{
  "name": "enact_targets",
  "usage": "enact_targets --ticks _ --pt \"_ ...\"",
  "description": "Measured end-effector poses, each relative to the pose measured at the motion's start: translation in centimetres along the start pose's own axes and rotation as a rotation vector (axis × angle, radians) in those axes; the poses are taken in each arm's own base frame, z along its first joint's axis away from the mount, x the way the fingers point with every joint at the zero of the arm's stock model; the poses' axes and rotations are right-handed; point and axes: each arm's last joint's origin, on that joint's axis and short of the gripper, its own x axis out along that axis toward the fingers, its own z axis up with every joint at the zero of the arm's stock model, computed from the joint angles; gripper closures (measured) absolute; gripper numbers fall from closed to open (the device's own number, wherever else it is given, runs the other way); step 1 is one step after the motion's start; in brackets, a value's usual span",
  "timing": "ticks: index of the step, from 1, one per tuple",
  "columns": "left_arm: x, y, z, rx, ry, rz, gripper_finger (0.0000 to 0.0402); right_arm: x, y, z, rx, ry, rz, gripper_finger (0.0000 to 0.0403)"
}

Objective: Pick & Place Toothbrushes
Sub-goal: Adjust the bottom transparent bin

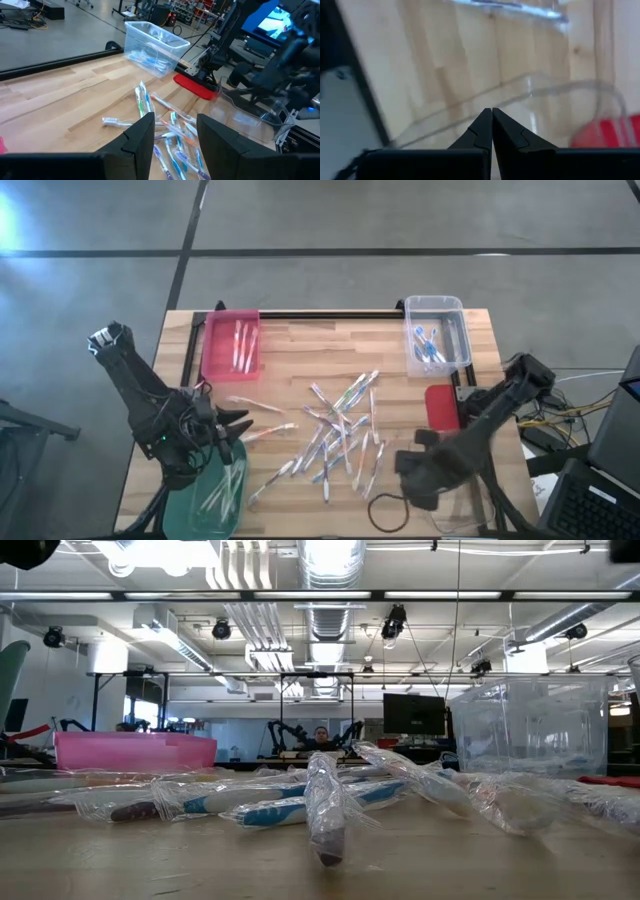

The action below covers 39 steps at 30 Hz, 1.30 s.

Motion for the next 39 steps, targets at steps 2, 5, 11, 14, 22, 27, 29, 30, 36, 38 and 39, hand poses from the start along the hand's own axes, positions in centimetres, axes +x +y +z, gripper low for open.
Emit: enact_targets --ticks 2,5,11,14,22,27,29,30,36,38,39 --pt "0.0 0.0 0.0 0.001 0.001 0.000 0.0250 -1.0 0.5 -1.5 0.036 -0.014 0.036 0.0395" --pt "0.0 0.0 0.0 0.013 0.001 0.000 0.0250 -1.8 1.6 -4.2 0.076 -0.012 0.071 0.0395" --pt "0.0 0.0 0.0 0.019 0.001 0.000 0.0250 -1.4 4.2 -8.1 0.171 0.007 0.115 0.0395" --pt "0.0 0.0 0.0 0.013 0.000 -0.002 0.0250 -0.5 5.4 -9.1 0.199 0.013 0.125 0.0395" --pt "0.0 -0.1 0.0 0.008 -0.001 -0.003 0.0250 1.7 7.6 -9.0 0.208 0.008 0.170 0.0395" --pt "0.0 -0.2 0.1 -0.008 -0.002 -0.008 0.0250 1.9 8.6 -8.7 0.214 -0.029 0.255 0.0395" --pt "0.0 -0.3 0.1 -0.007 -0.003 -0.010 0.0250 1.9 8.9 -8.6 0.229 -0.036 0.283 0.0395" --pt "0.0 -0.3 0.1 -0.006 -0.003 -0.011 0.0250 1.8 9.0 -8.6 0.237 -0.037 0.292 0.0395" --pt "0.0 -0.4 0.1 -0.007 -0.004 -0.015 0.0250 1.4 10.1 -8.3 0.256 -0.055 0.426 0.0395" --pt "0.0 -0.4 0.1 -0.005 -0.004 -0.014 0.0250 1.3 10.3 -8.1 0.219 -0.093 0.440 0.0395" --pt "0.0 -0.4 0.1 -0.003 -0.004 -0.015 0.0250 1.3 10.1 -8.1 0.210 -0.101 0.416 0.0395"
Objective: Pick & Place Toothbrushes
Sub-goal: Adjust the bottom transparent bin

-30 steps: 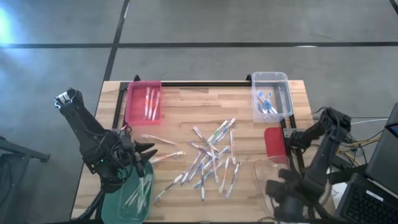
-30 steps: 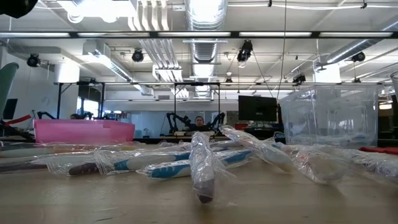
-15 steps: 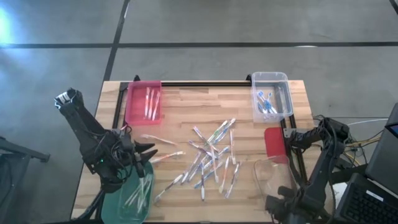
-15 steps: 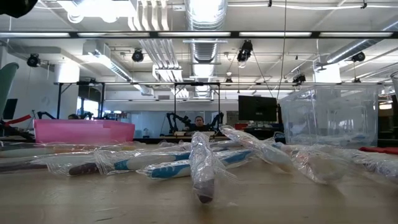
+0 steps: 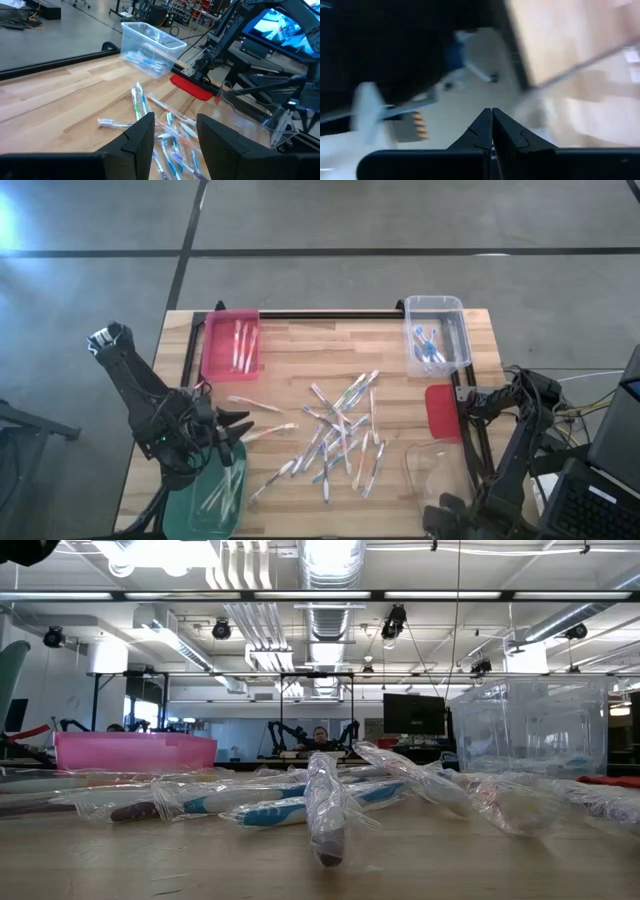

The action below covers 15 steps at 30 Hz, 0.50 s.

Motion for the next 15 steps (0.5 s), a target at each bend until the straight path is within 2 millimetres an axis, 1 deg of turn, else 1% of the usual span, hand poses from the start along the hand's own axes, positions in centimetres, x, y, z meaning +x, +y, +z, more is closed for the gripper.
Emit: enact_targets --ticks 3,6,9,12,15 --pt "0.0 0.0 0.0 0.003 0.000 0.000 0.0250 -0.5 -1.6 0.4 -0.031 0.005 -0.190 0.0395" --pt "0.0 0.0 0.0 0.002 0.000 0.000 0.0250 -1.2 -3.0 1.9 -0.076 0.005 -0.345 0.0395" --pt "0.0 -0.1 0.0 -0.005 -0.001 -0.002 0.0250 -1.9 -3.6 4.5 -0.160 -0.032 -0.360 0.0395" --pt "0.0 -0.1 0.0 -0.013 -0.002 -0.005 0.0250 -2.2 -4.2 7.6 -0.238 -0.051 -0.364 0.0395" --pt "0.0 -0.2 0.0 -0.022 -0.002 -0.007 0.0250 -2.4 -5.0 10.2 -0.295 -0.050 -0.386 0.0395"
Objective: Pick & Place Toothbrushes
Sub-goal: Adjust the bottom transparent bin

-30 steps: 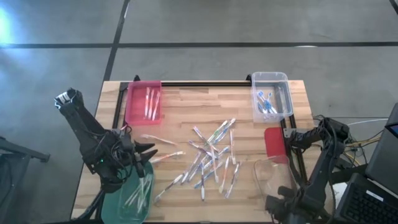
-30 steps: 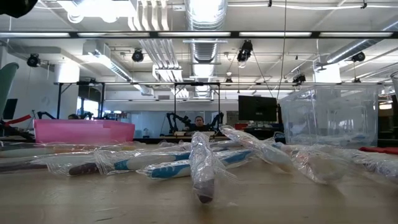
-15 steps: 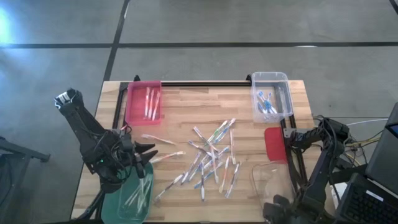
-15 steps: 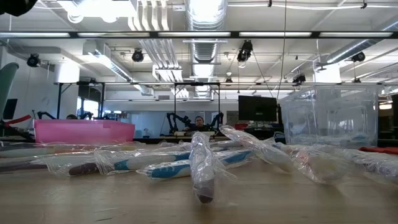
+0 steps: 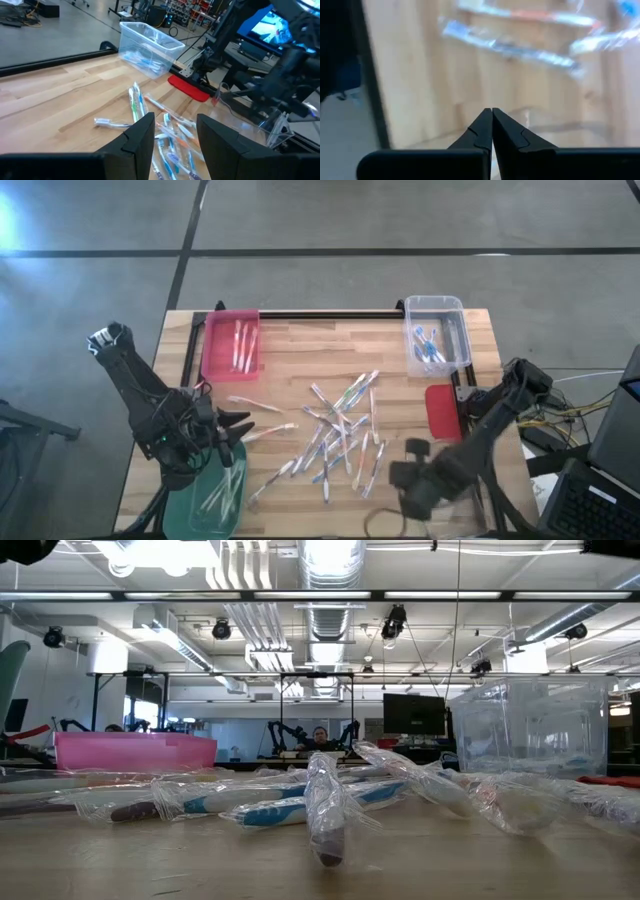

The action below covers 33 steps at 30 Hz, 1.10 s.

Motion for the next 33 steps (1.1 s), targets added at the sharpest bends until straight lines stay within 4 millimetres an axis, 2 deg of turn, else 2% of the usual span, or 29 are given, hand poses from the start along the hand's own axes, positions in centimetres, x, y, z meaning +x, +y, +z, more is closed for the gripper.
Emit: enact_targets --ticks 5,11,17,24,33 --pt "0.0 -0.3 0.1 -0.006 -0.004 -0.010 0.0250 0.6 -2.2 2.5 -0.059 0.000 -0.032 0.0395" --pt "0.0 -0.3 0.1 -0.004 -0.004 -0.011 0.0250 1.8 -4.4 3.6 -0.058 0.049 -0.065 0.0395" --pt "0.0 -0.3 0.1 -0.019 0.006 -0.014 0.0250 2.9 -5.3 3.1 -0.040 0.110 -0.080 0.0395" --pt "0.0 -0.3 0.1 -0.018 0.007 -0.014 0.0250 3.9 -6.1 1.7 0.021 0.206 -0.137 0.0395" --pt "0.0 -0.3 0.1 -0.019 0.007 -0.015 0.0250 4.0 -6.7 0.7 0.063 0.237 -0.142 0.0395"
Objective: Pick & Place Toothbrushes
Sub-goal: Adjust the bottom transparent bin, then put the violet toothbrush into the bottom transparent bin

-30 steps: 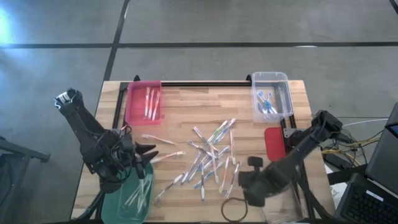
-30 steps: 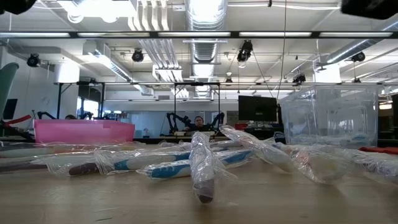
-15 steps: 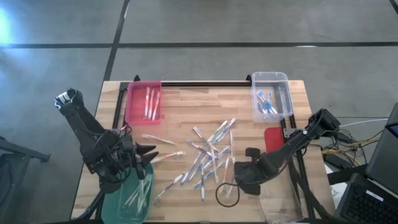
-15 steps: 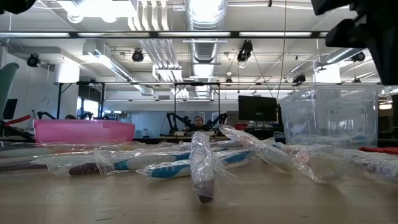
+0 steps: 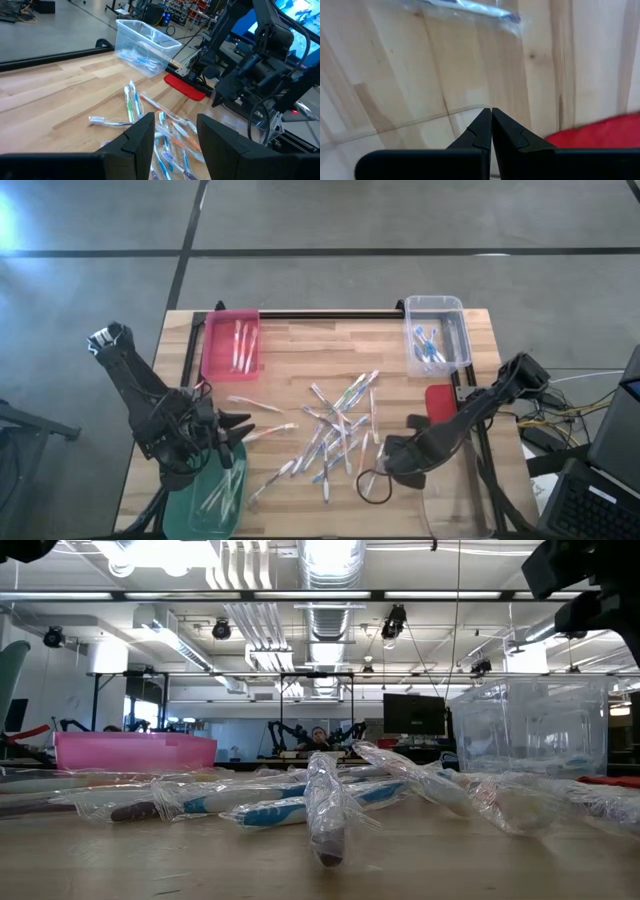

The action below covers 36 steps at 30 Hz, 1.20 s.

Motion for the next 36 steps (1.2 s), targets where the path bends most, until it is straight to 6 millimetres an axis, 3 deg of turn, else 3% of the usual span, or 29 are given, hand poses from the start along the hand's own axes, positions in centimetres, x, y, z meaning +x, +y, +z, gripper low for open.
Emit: enact_targets --ticks 9,16,25,36 --pt "0.0 0.0 0.0 0.007 0.004 -0.001 0.0250 -1.7 -0.6 -0.6 0.019 -0.147 0.047 0.0394" --pt "0.0 0.0 0.0 0.015 0.004 -0.001 0.0250 -5.1 -0.1 -0.8 -0.044 -0.400 0.114 0.0394" --pt "0.0 0.0 0.0 0.018 -0.006 0.002 0.0250 -8.8 1.1 0.6 -0.140 -0.717 0.299 0.0394" --pt "0.0 0.0 0.1 0.087 -0.017 0.006 0.0250 -9.6 1.5 1.0 -0.089 -0.782 0.352 0.0394"
